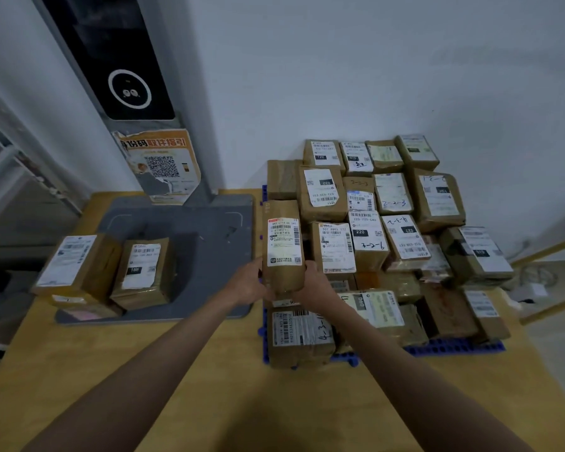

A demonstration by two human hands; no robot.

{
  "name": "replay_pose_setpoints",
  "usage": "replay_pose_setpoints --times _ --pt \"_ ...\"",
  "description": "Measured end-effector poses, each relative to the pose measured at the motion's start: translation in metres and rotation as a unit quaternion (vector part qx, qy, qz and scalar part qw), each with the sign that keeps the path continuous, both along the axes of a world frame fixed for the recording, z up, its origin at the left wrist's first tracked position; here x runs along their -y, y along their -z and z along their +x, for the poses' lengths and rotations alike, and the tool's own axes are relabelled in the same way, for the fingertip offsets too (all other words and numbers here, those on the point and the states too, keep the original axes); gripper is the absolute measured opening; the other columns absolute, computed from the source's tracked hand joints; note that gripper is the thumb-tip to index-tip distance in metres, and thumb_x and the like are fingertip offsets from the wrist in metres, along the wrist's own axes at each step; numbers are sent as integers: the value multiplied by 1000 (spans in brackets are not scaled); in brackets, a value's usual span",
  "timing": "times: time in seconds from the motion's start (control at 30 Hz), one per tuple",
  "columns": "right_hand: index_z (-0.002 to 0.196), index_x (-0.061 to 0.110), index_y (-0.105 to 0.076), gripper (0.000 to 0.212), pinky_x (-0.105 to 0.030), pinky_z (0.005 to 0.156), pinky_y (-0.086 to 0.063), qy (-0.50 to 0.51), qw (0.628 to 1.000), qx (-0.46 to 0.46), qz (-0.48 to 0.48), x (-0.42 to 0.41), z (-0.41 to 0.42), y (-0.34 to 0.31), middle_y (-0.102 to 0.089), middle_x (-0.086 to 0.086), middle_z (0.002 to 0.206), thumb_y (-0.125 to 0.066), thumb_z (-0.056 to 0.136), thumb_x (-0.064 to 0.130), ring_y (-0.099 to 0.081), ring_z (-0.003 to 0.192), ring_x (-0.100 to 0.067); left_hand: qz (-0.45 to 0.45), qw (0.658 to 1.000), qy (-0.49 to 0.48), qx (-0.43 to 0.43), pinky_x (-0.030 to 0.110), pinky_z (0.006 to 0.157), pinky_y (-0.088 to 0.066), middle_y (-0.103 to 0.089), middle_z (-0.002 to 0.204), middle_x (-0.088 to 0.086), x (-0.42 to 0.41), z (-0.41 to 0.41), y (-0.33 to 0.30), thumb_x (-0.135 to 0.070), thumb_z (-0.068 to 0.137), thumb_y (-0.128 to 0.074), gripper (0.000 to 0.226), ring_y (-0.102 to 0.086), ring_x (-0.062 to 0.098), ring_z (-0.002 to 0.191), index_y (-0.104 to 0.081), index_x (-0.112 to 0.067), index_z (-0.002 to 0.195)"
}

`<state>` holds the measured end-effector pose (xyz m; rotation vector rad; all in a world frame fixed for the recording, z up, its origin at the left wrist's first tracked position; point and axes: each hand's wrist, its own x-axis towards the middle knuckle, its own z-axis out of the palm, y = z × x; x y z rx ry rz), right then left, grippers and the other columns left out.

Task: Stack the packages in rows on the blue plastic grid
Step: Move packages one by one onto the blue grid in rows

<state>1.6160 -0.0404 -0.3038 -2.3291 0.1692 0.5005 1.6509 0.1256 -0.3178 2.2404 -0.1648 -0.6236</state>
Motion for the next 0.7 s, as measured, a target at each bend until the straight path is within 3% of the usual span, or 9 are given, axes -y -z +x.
replay_pose_setpoints --times 0.13,0.27,0.37,0.5,0.7 --pt "147 4 -18 79 -45 102 -44 18 999 -31 13 0 6 4 -38 -21 142 -68 88 18 -44 127 -37 0 1000 -13 1 40 94 -51 -58 130 2 7 6 3 -5 67 -82 84 -56 22 116 -44 -20 141" --pt "150 1 -7 86 -45 104 -43 10 998 -54 14 -2 11 2 -35 -26 144 -67 89 18 -42 129 -39 11 999 -30 13 26 80 -46 -56 130 0 15 7 11 -8 69 -81 82 -53 15 108 -41 -20 140" --pt "151 -4 0 91 -46 107 -41 -5 998 -66 -4 -1 13 -3 -32 -28 148 -65 91 18 -40 133 -40 21 999 -40 13 26 81 -43 -54 135 4 19 6 16 -10 73 -78 82 -54 22 116 -37 -20 143" --pt "148 -3 -15 83 -41 102 -45 -33 997 -70 -19 2 13 -12 -42 -24 142 -68 88 21 -47 128 -36 60 998 -24 12 30 87 -45 -52 138 8 23 5 15 -15 74 -80 90 -52 26 121 -28 -17 148" --pt "140 9 -44 51 -40 106 -42 -114 991 -8 -76 6 7 -26 -50 -14 137 -57 95 29 -48 126 -31 131 991 19 23 37 96 -48 -50 138 8 19 1 -1 -18 69 -83 93 -51 27 123 -30 -15 146"
